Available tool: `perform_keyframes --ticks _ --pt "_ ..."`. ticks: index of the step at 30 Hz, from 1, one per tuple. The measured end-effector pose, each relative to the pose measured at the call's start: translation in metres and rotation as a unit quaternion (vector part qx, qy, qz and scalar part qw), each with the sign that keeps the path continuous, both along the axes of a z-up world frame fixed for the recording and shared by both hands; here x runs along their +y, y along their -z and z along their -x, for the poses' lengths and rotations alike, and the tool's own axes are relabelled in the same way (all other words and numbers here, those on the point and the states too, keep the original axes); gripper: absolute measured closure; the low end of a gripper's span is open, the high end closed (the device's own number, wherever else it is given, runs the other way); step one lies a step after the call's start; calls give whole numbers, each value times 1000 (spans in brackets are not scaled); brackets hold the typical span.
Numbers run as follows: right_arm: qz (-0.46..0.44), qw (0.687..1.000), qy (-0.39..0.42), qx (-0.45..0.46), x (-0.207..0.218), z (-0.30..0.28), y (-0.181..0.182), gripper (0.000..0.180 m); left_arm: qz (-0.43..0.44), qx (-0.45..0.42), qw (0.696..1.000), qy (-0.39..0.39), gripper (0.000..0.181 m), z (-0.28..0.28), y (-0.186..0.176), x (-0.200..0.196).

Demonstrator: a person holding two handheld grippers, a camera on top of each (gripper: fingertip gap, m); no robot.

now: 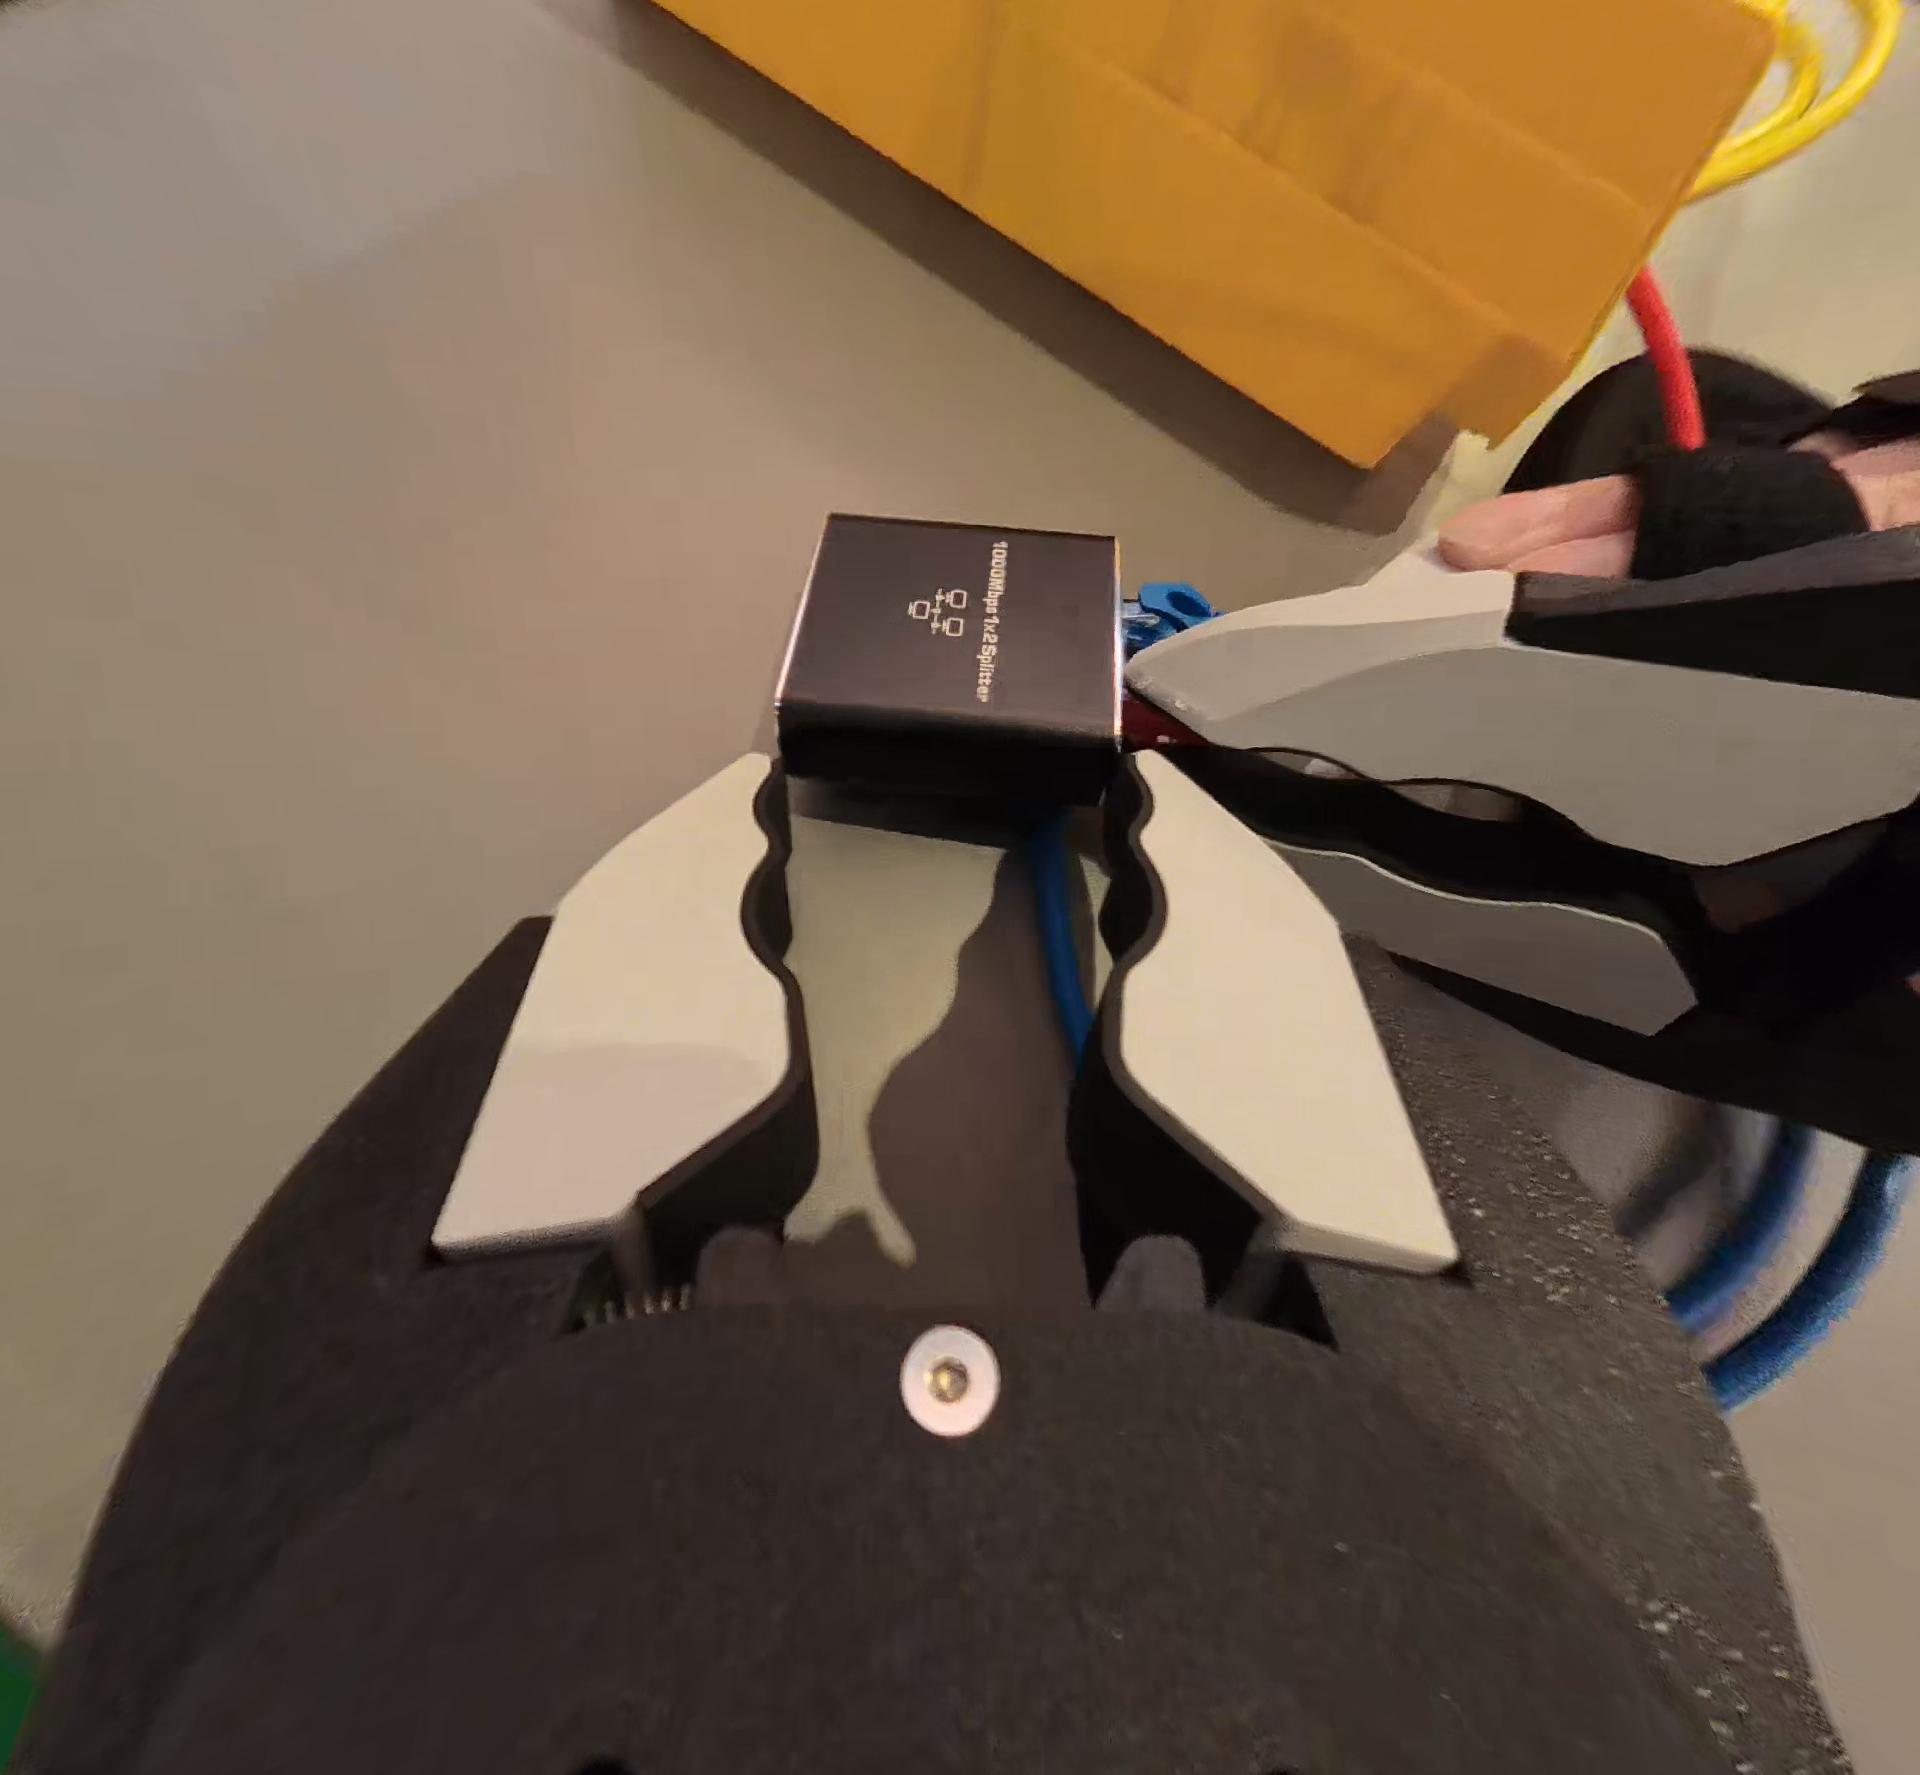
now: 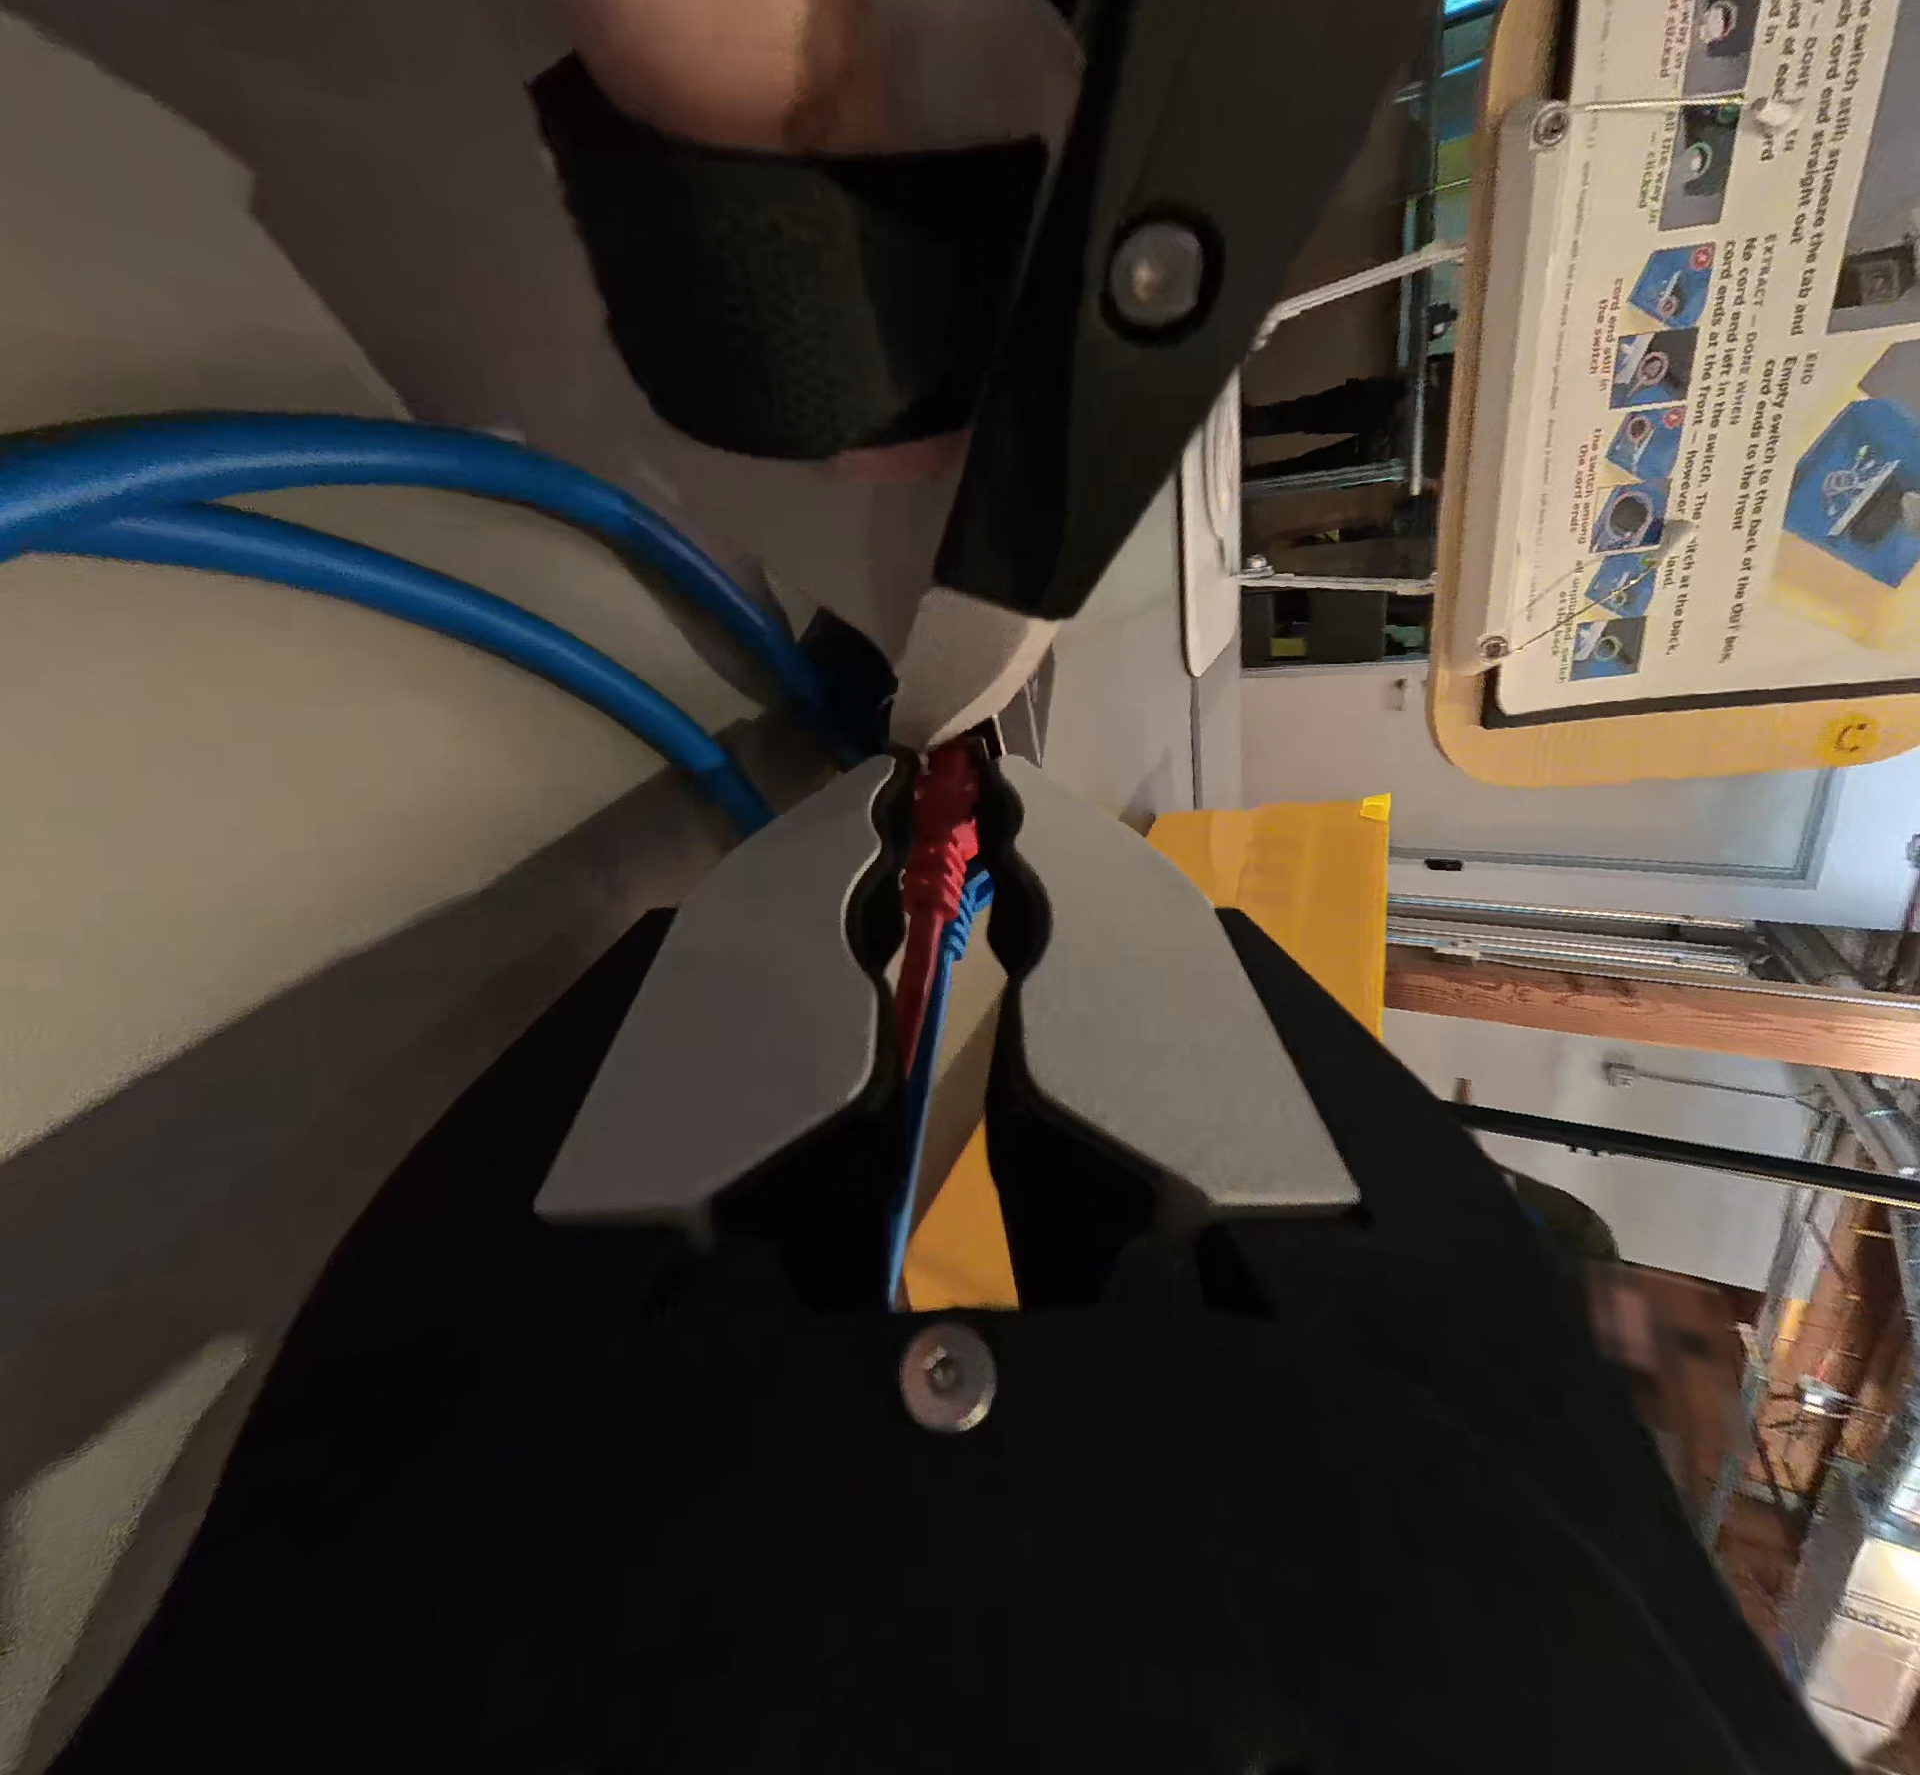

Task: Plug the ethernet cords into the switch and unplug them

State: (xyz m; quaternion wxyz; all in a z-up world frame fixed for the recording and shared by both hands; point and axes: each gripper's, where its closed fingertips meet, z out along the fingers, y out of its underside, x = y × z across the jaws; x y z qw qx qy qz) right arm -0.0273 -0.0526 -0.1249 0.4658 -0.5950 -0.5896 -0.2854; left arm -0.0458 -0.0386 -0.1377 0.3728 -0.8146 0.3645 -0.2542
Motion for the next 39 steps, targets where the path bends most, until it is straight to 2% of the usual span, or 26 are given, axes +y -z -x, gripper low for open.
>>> perform_keyframes --ticks 1,2,3,4,6,9,11,14,17,19,24,27,31,36,39 --pt "-8 1000 0 -10 0 0 1 167 -6 6 1000 0 123 0 0 1" --pt "-12 1000 1 -14 1 0 1 166 5 0 1000 5 131 -1 1 -1" --pt "-12 1000 -1 -13 0 3 0 167 47 -26 997 48 140 -10 2 -13" --pt "-17 1000 7 -23 1 1 1 167 59 -34 997 45 149 -11 2 -12" --pt "-23 999 9 -27 0 0 2 166 52 -23 997 56 166 -12 4 -14" --pt "-18 1000 5 -13 0 -4 0 166 30 -13 998 59 164 -13 1 -15" --pt "-30 1000 4 0 2 -6 -7 166 9 -13 999 48 148 -7 -8 -11" --pt "-35 999 18 25 5 -11 -15 167 -61 -13 997 44 142 8 -29 -4" --pt "-52 998 8 33 3 -8 -22 166 -133 -27 989 53 122 7 -43 -5" --pt "-56 998 -1 30 1 -5 -23 166 -158 -28 986 47 102 -1 -45 -8" --pt "-78 997 -11 8 -3 -5 -24 167 -164 46 985 22 114 5 -26 1" --pt "-85 996 -16 -4 -4 -3 -23 167 -118 21 992 32 122 3 -21 -3" --pt "-88 996 -23 -9 -5 -3 -22 167 -70 -27 996 52 115 -3 -23 -10" --pt "-96 994 -43 -12 -10 4 -22 167 -63 -36 996 45 112 0 -24 -5" --pt "-87 995 -39 -17 -8 4 -18 167 -38 -39 998 44 118 -2 -19 -6"
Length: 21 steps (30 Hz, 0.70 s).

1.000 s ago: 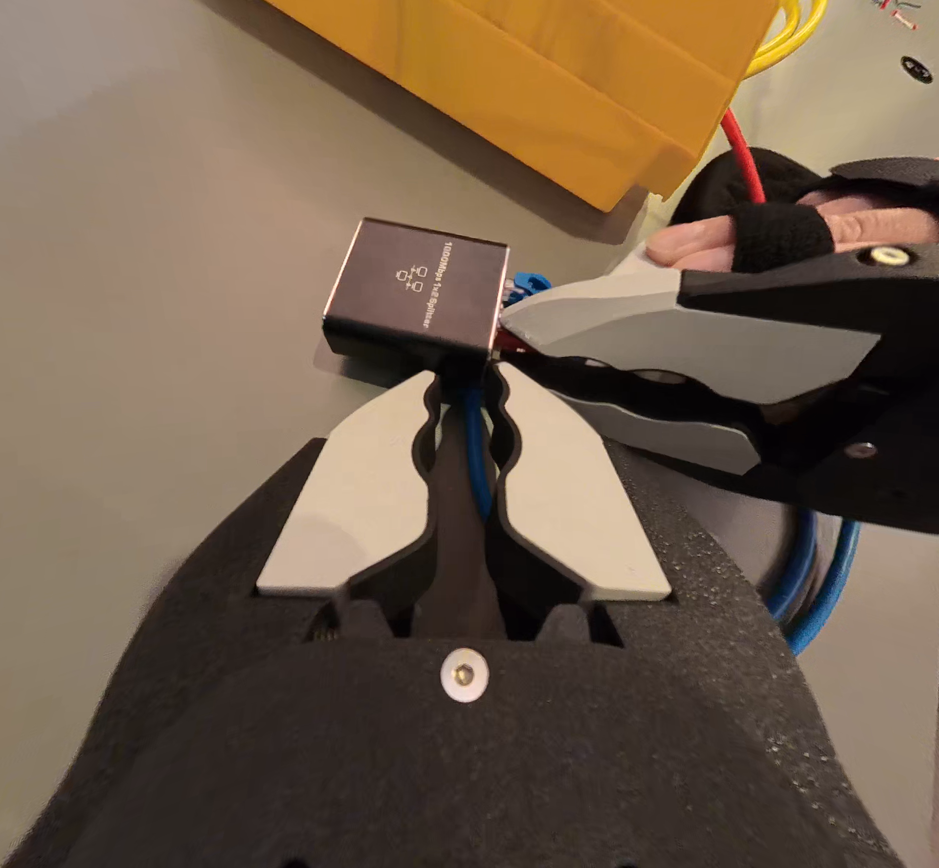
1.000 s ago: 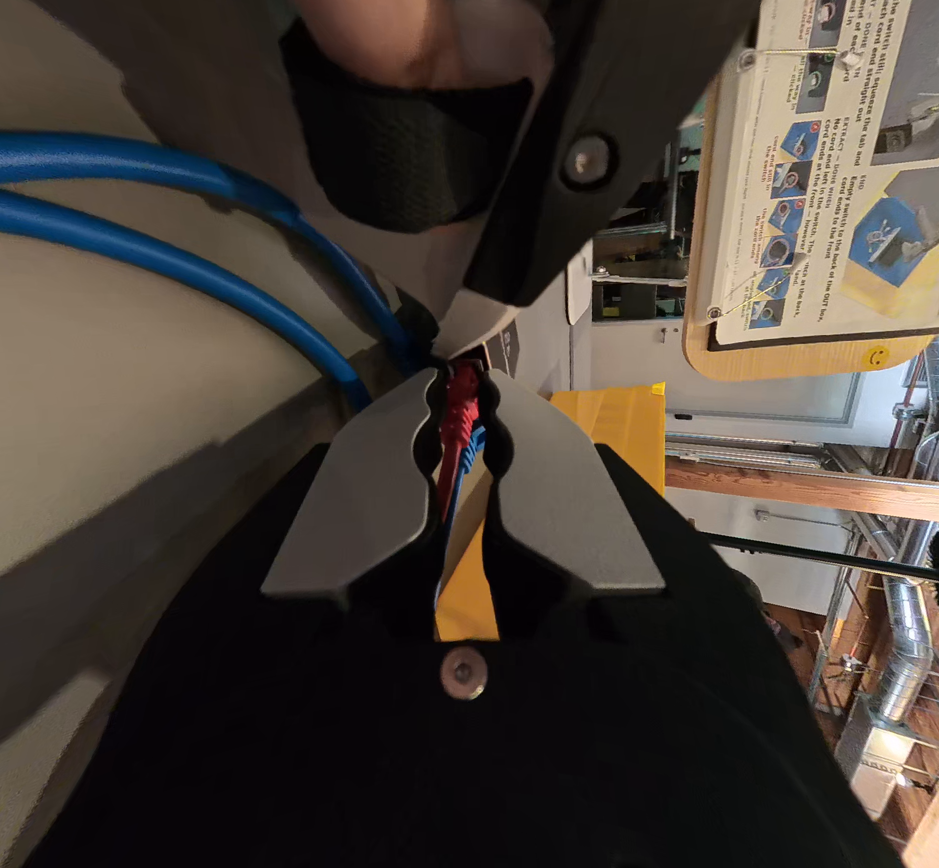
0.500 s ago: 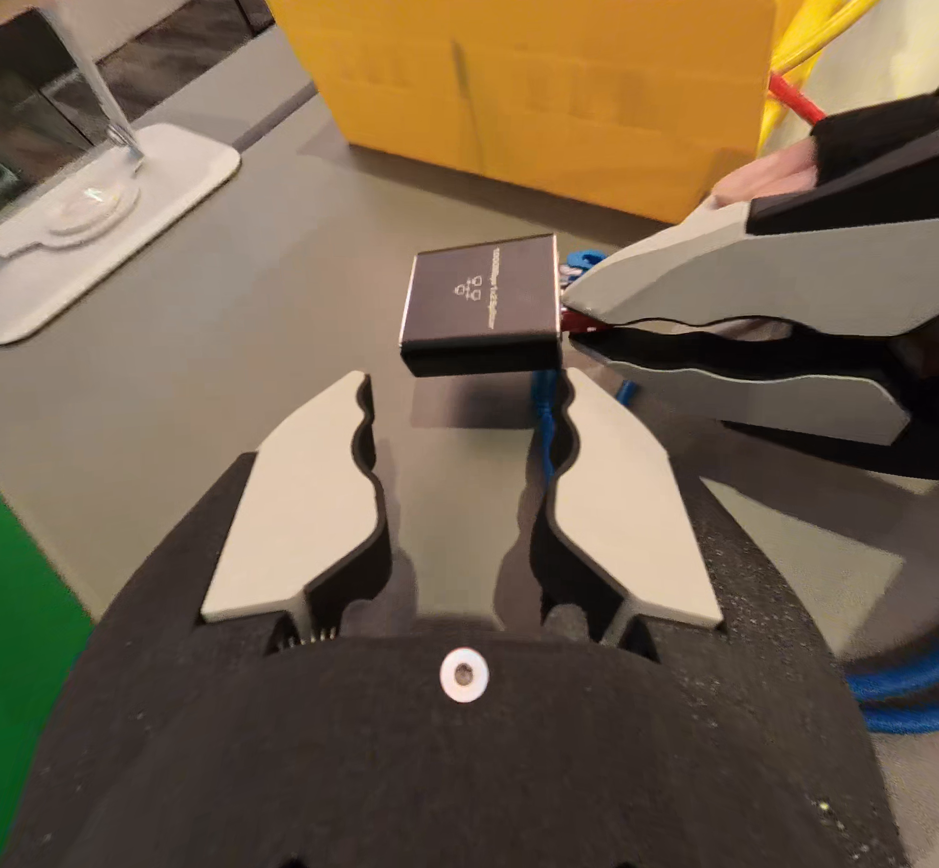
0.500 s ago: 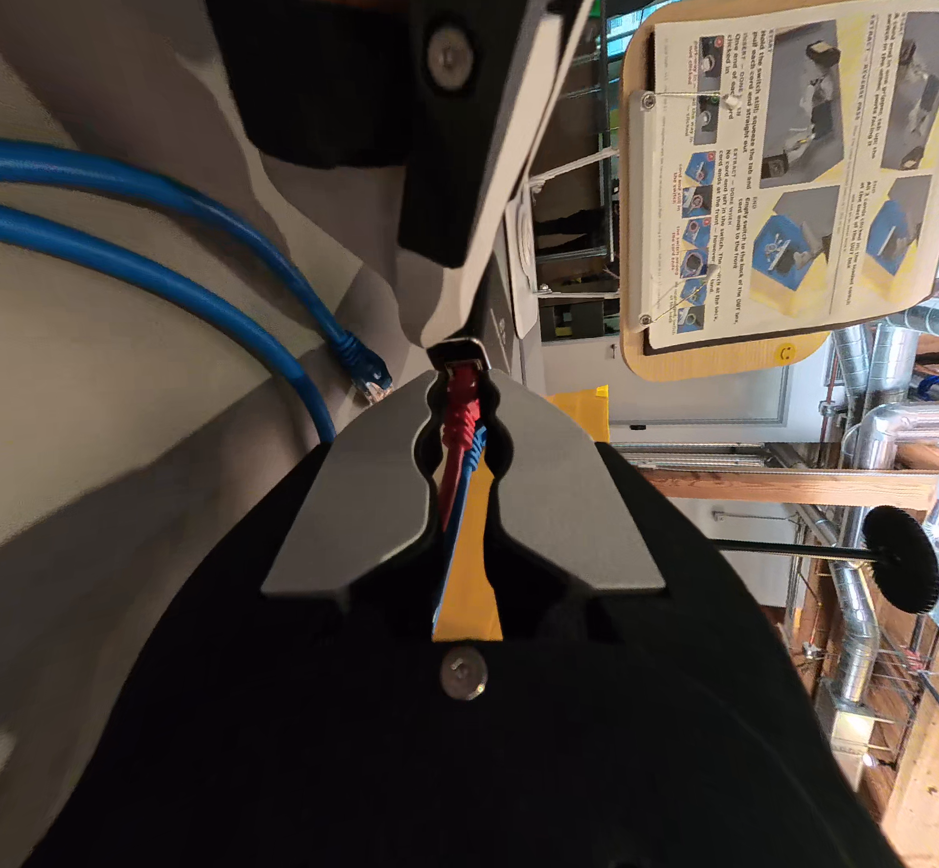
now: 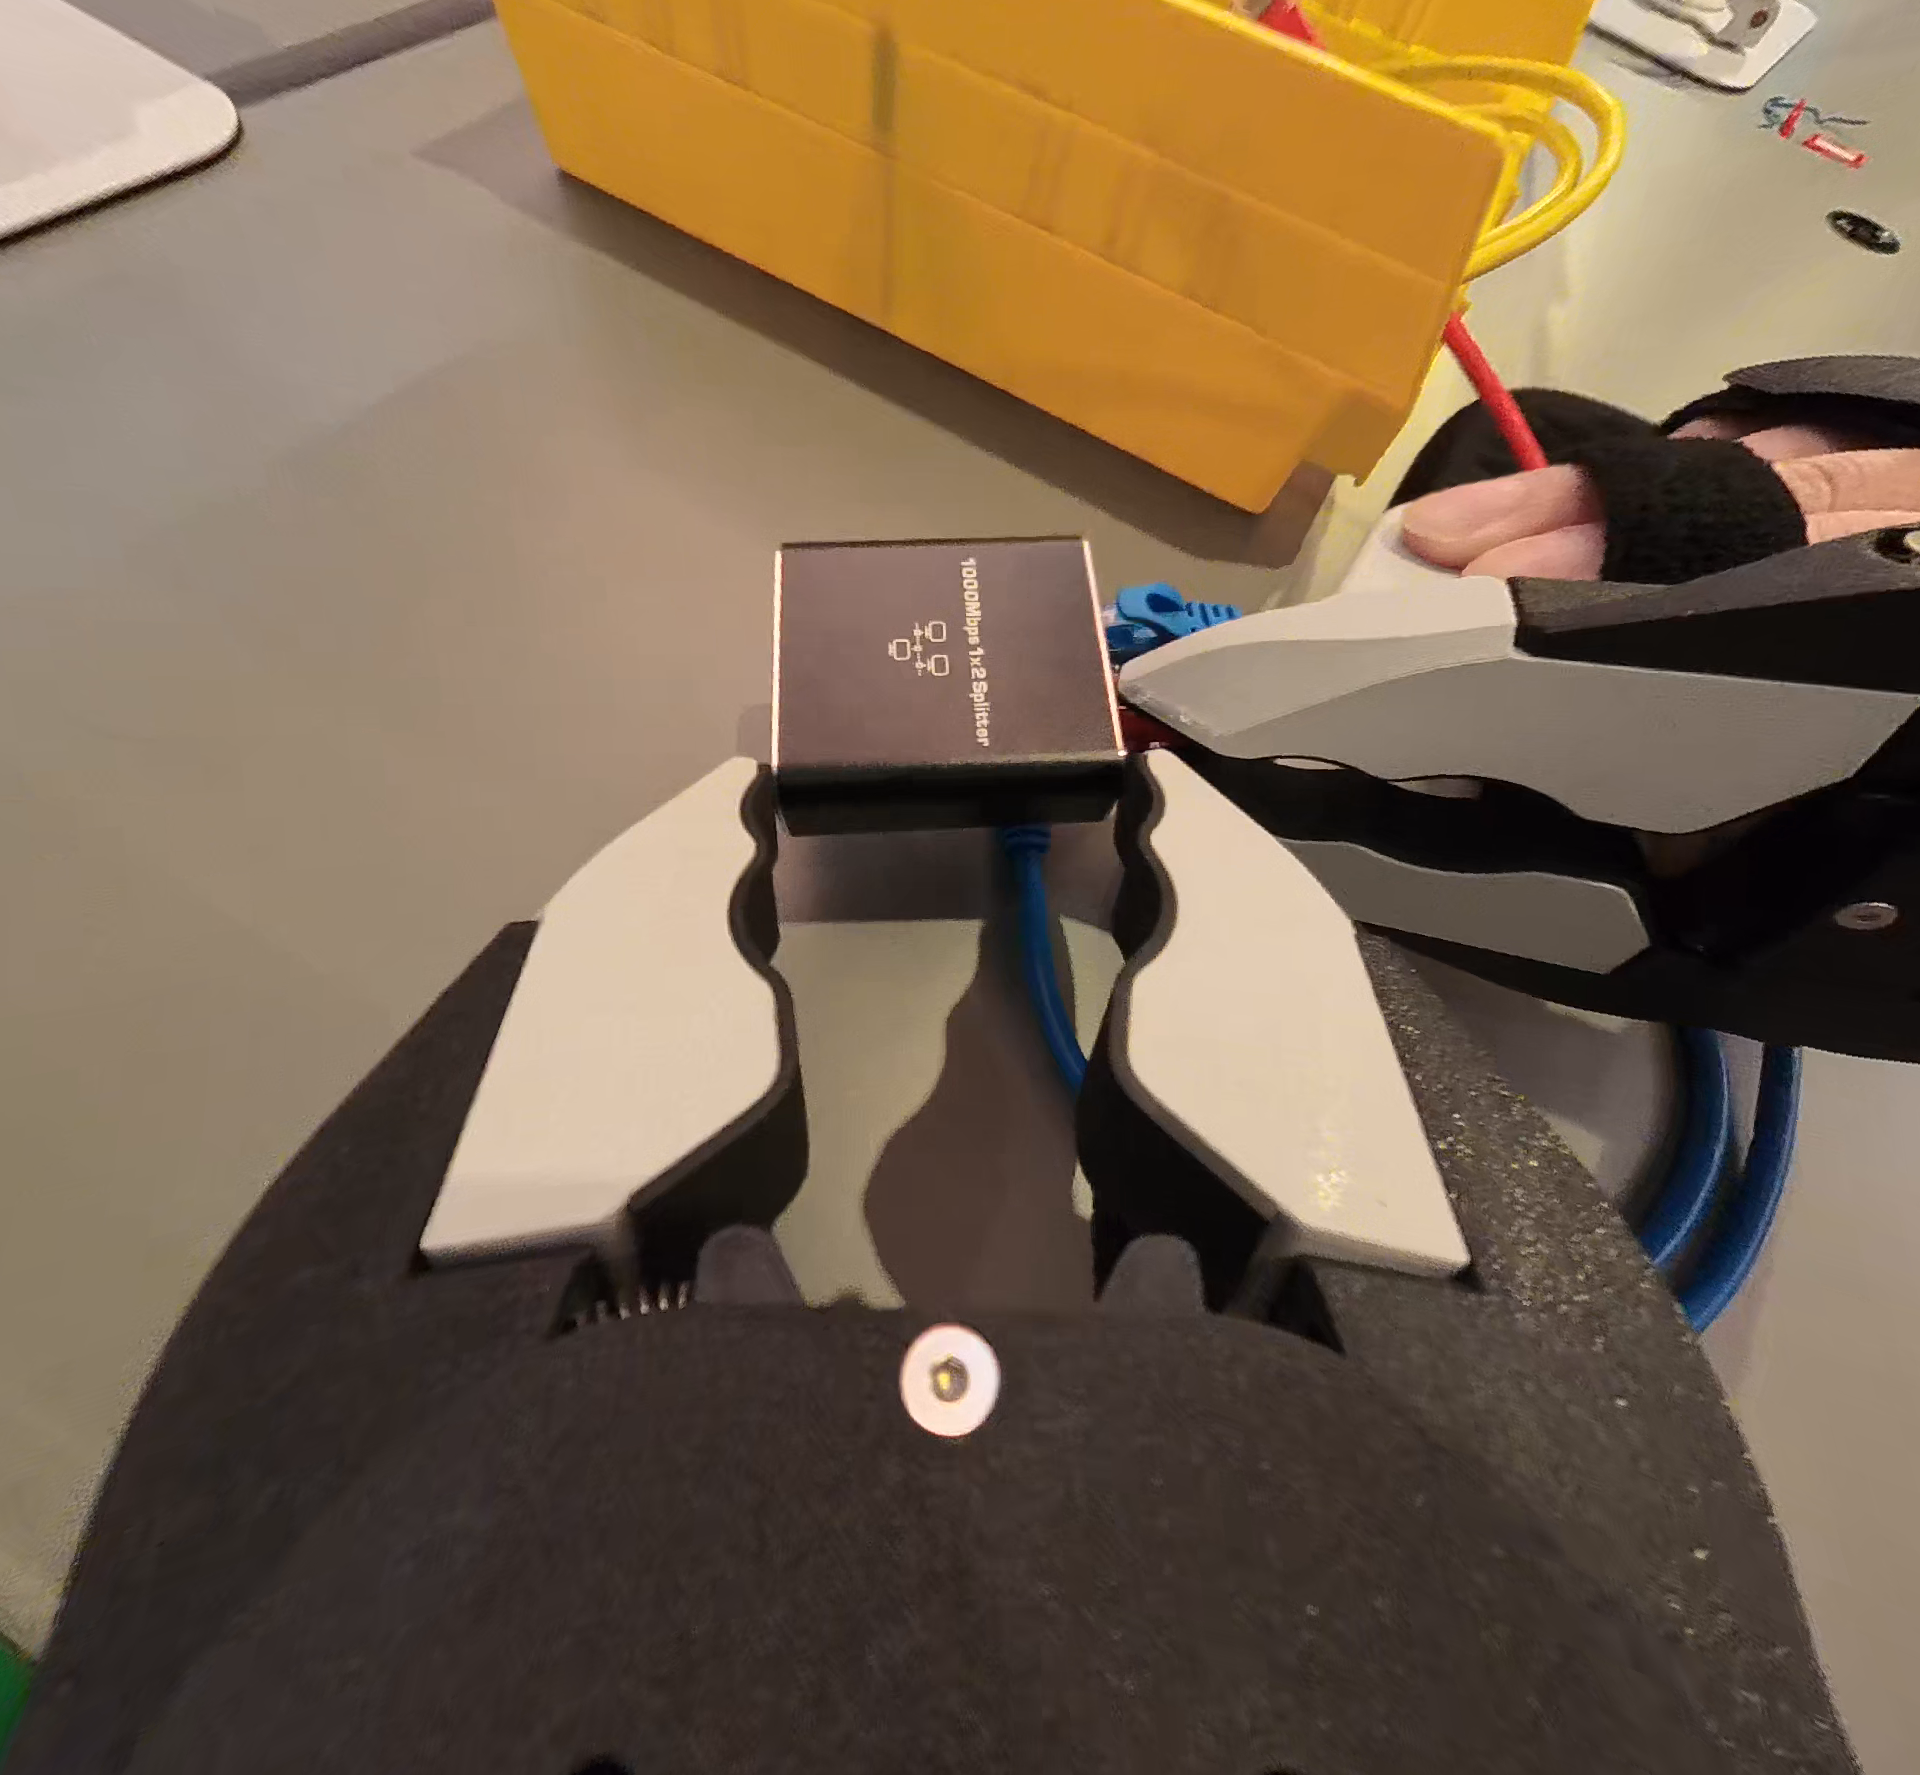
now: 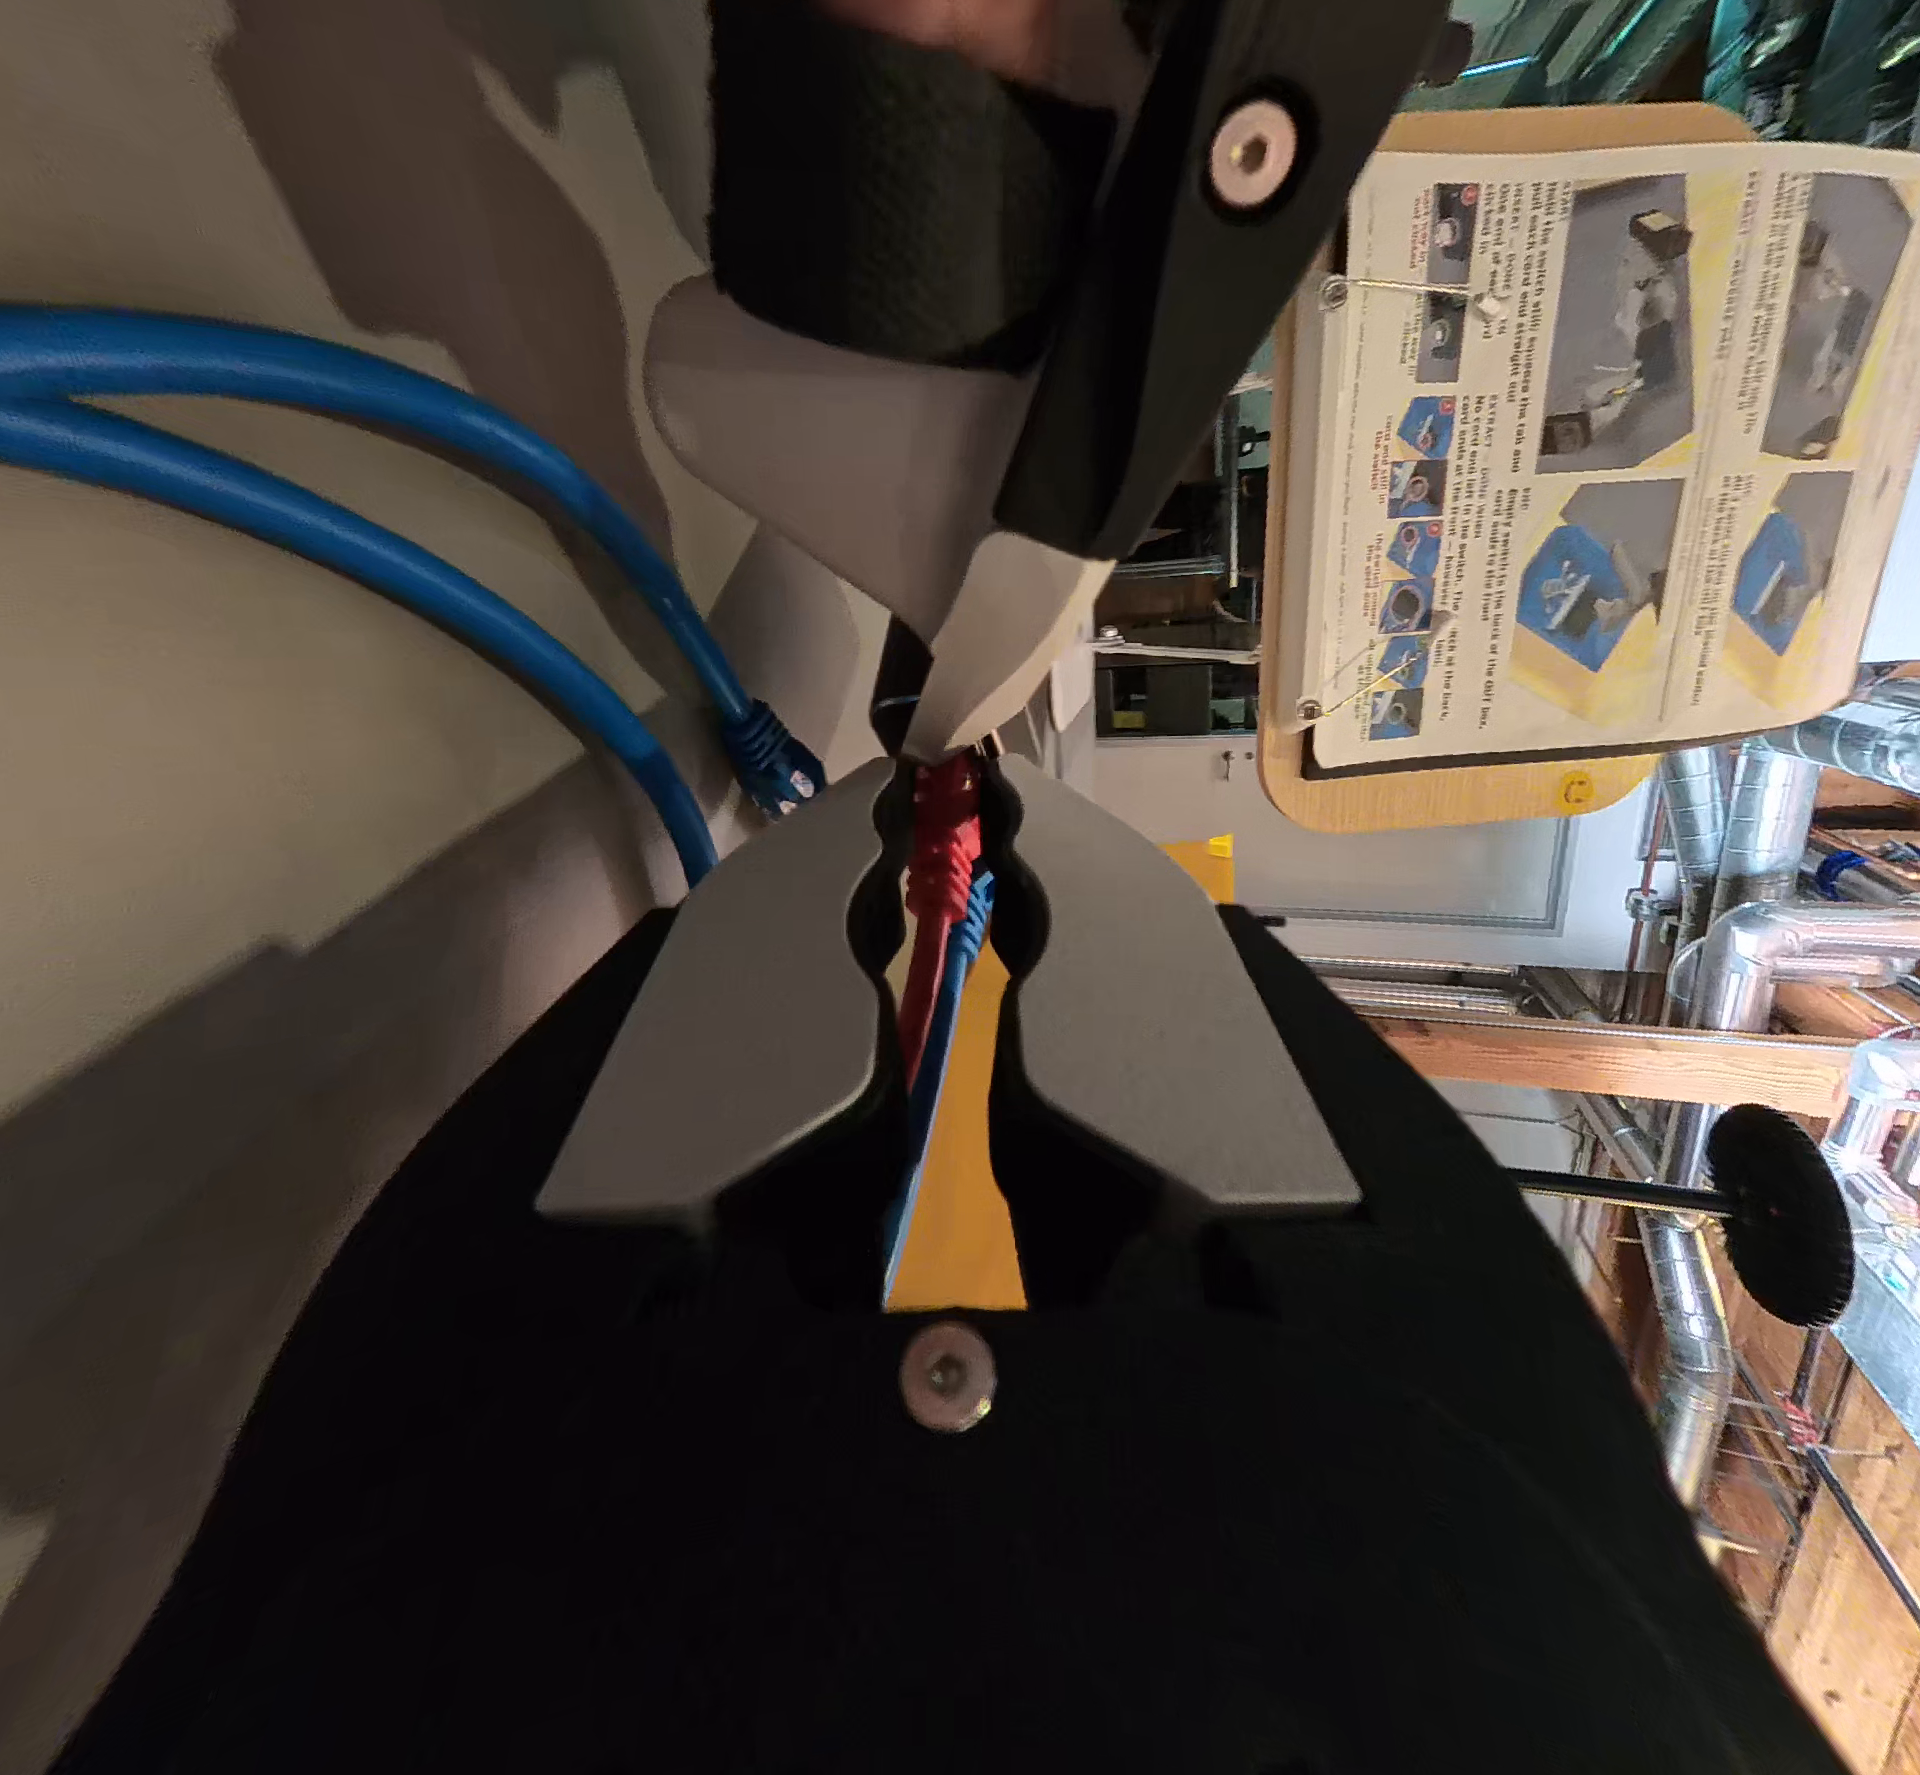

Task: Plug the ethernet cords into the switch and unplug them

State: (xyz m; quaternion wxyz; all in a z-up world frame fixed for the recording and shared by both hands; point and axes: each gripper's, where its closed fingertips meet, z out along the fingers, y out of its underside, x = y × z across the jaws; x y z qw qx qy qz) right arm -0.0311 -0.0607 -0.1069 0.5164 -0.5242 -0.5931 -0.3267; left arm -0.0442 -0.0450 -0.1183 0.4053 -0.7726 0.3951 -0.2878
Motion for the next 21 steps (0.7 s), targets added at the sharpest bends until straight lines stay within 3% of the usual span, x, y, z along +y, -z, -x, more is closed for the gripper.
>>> perform_keyframes --ticks 8,20,21 --pt "39 999 20 -20 4 -2 19 167 100 12 995 -26 119 0 21 2" --pt "87 995 8 -40 1 -3 25 166 55 57 996 -33 121 1 26 2" --pt "95 994 6 -45 0 -2 26 165 53 61 996 -33 131 1 27 2"
